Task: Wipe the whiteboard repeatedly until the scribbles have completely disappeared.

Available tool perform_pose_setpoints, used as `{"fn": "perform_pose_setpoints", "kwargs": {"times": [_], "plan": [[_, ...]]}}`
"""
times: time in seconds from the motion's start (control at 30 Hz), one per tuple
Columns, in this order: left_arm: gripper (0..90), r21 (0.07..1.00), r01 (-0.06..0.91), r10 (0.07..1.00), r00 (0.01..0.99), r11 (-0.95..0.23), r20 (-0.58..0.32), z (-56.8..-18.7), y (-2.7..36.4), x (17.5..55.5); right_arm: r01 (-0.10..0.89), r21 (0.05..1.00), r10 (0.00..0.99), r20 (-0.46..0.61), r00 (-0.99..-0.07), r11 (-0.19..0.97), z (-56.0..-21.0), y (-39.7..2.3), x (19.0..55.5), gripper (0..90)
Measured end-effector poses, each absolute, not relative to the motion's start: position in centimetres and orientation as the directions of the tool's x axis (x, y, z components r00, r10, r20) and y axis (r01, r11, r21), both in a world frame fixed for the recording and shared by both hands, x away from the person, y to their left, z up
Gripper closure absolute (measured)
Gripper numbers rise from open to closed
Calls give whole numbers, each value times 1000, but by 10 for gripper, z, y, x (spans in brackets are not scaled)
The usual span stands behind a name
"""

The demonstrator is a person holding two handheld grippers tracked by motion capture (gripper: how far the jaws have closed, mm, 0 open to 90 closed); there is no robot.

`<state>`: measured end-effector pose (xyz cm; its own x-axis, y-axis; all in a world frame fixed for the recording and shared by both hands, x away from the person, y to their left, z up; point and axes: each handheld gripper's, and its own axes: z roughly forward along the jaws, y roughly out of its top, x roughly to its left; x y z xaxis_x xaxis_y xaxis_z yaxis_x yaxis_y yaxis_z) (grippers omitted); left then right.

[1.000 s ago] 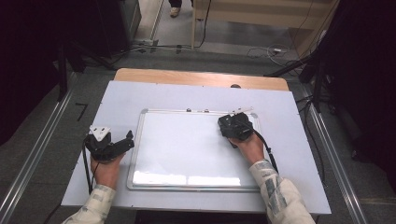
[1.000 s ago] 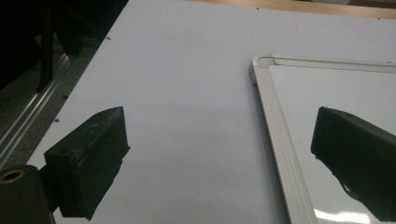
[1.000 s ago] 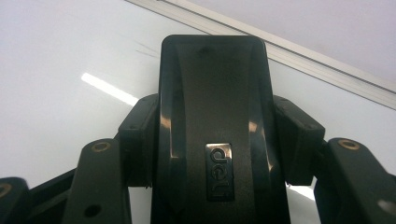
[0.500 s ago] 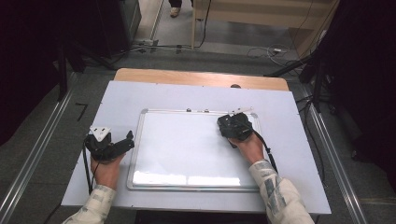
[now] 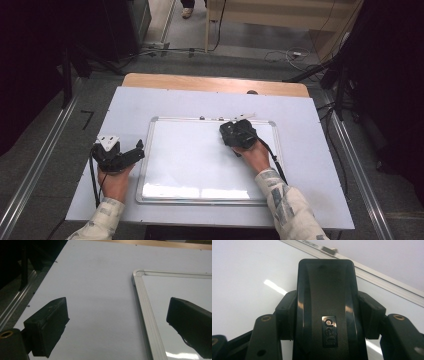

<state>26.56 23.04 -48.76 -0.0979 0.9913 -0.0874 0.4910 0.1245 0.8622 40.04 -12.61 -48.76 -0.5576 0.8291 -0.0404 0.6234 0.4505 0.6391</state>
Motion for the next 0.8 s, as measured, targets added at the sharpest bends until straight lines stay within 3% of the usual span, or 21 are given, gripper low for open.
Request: {"fn": "perform_pose_setpoints", "kwargs": {"times": [0.37, 0.8], "plan": [[43, 862, 491, 991, -98, 124, -87, -487, 231, 266, 586, 638, 784, -46, -619, 500, -488, -92, 402, 392], [43, 865, 484, 990, -109, 134, -93, -487, 235, 262, 638, 635, 846, -47, -531, 435, -487, -141, 404, 392]]}}
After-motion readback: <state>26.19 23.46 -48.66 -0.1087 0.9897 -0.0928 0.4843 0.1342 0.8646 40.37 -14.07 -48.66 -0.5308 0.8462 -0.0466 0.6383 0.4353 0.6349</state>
